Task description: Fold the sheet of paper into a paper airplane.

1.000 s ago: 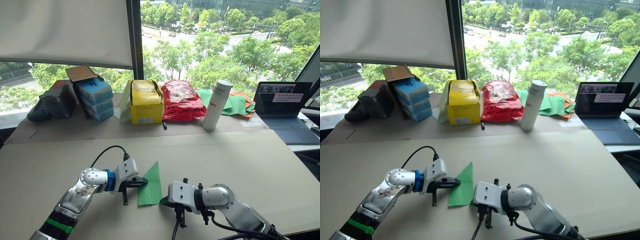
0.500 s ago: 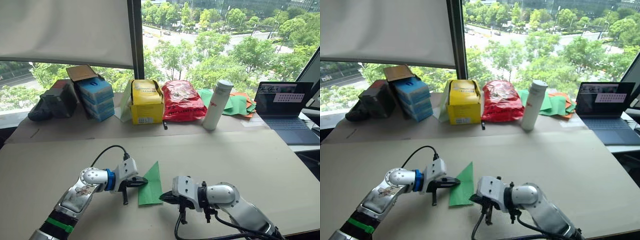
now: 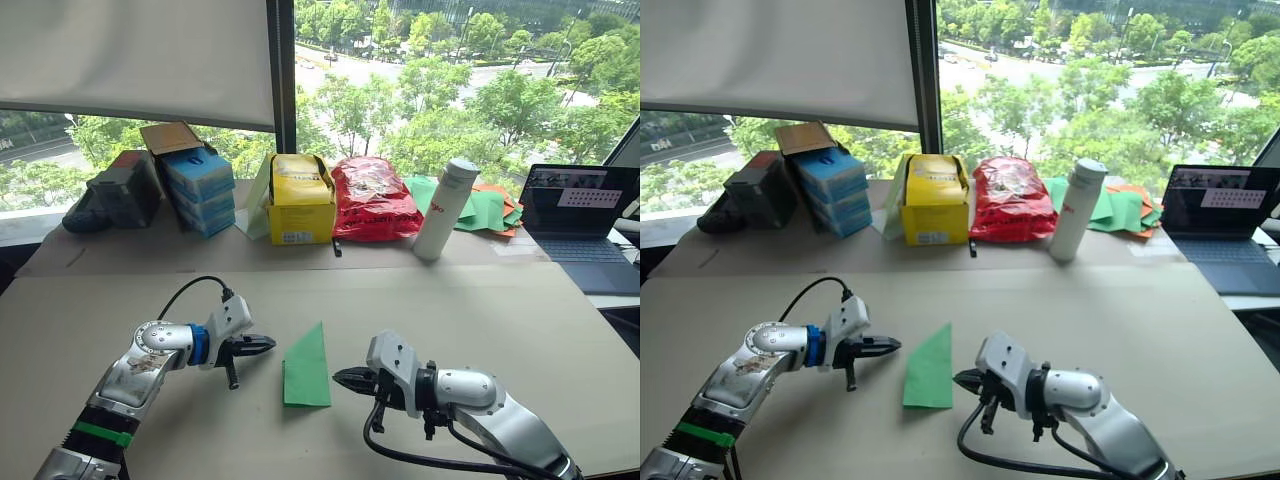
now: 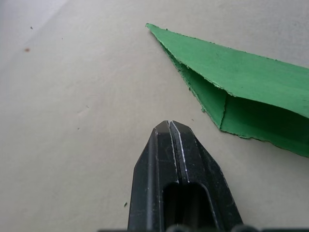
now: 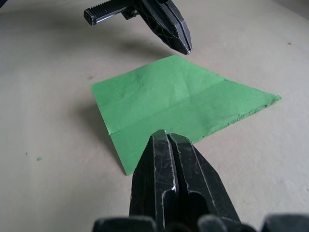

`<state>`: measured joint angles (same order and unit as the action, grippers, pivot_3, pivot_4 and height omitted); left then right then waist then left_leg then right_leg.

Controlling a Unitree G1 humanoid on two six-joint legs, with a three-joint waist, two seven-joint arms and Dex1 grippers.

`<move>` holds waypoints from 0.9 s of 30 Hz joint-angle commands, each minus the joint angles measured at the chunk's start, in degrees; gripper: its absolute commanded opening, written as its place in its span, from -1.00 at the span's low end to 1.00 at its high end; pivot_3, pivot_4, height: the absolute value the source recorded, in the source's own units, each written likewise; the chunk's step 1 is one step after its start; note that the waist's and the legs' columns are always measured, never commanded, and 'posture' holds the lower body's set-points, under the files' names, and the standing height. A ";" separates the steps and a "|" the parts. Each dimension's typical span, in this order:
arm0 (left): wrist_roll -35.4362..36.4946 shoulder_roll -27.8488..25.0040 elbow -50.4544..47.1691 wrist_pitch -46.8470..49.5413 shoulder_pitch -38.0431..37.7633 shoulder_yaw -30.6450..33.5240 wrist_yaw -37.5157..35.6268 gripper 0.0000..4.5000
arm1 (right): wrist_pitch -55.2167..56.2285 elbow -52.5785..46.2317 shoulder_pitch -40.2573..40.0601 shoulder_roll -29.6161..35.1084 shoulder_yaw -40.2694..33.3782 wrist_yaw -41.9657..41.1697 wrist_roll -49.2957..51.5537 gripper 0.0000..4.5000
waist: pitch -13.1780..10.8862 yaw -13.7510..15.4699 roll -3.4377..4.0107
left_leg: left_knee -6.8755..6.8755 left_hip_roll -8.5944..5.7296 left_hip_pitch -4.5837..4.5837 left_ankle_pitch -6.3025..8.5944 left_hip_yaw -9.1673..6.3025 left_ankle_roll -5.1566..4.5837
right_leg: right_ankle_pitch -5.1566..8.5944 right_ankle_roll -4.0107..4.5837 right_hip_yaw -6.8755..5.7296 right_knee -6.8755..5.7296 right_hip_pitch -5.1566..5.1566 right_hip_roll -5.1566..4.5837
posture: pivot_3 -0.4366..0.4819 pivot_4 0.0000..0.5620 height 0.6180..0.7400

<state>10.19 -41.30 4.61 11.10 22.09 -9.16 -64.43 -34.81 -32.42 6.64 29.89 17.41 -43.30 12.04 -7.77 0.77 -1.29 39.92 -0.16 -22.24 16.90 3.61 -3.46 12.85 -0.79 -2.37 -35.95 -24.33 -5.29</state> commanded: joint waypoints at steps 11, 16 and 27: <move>-6.62 4.88 34.33 -59.45 20.43 -7.76 -17.69 0.38 | -0.91 -0.60 1.32 0.37 -1.28 2.27 0.90 -1.00 | 0.00 0.17 0.00 | 0.19 -0.07 -0.18 0.07 0.08 -0.13 | -0.02 -0.05 -0.25 0.11 0.01 0.15 | -0.05 -0.47 1.00; -5.72 8.02 40.40 -66.55 24.18 -9.11 -20.67 0.38 | -1.49 -1.15 0.93 0.68 -1.72 2.97 1.33 -1.00 | -0.02 -0.27 -0.02 | 0.49 -0.10 -0.30 0.19 0.09 -0.34 | -0.09 -0.19 -0.28 0.11 0.03 0.20 | -0.05 -0.47 1.00; -7.56 10.54 47.12 -74.98 27.30 -13.24 -22.98 -0.45 | -2.10 -1.47 0.70 0.51 -2.77 4.08 1.99 -1.00 | -0.02 -0.20 -0.04 | 0.54 -0.10 -0.30 0.20 0.11 -0.37 | -0.10 -0.23 -0.26 0.09 0.04 0.23 | -0.05 -0.47 1.00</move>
<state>2.06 -30.87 52.03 -62.41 47.59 -22.40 -87.21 -36.83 -31.67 7.40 30.29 16.12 -39.32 12.69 -7.79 0.58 -1.33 40.45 -0.27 -22.54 17.11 3.72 -3.83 12.75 -1.03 -2.63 -35.86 -24.29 -5.06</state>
